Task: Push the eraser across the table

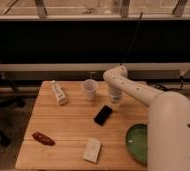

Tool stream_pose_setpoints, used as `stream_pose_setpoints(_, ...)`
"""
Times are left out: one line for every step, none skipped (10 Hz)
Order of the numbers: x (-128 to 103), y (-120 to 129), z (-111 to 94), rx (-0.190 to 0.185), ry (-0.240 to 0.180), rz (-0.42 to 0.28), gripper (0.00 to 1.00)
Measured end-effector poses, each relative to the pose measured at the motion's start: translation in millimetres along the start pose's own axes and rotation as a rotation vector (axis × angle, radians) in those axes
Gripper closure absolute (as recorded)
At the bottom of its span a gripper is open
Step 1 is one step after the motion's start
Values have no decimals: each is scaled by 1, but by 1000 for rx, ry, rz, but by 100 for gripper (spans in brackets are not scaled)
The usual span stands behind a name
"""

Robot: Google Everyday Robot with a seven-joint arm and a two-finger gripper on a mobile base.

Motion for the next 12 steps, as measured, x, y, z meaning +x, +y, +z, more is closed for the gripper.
stream_pose_setpoints(-3,5,1,-4,-1,-18,100)
stream_pose_setpoints(-6,8,1,-6,-1,-33,100)
stream_pose_setpoints(-10,13,2,-11,-1,-57,100)
stream_pose_setpoints(-14,16,3,-13,-1,-81,100)
stream_pose_setpoints(-18,19,3,-12,-2,-100,100)
stream_pose_setpoints(-24,22,3,-10,-8,-131,100)
stream_pose_setpoints(-29,24,2,-4,-15,-160,100)
stream_pose_setpoints(-32,26,1,2,-21,-177,100)
stream_pose_setpoints(-34,27,1,6,-25,-190,100)
stream_pose_setpoints(-42,29,1,2,-13,-188,100)
stream_pose_setpoints(-55,30,0,-1,-3,-195,100)
stream_pose_setpoints(-65,34,0,-4,-3,-213,100)
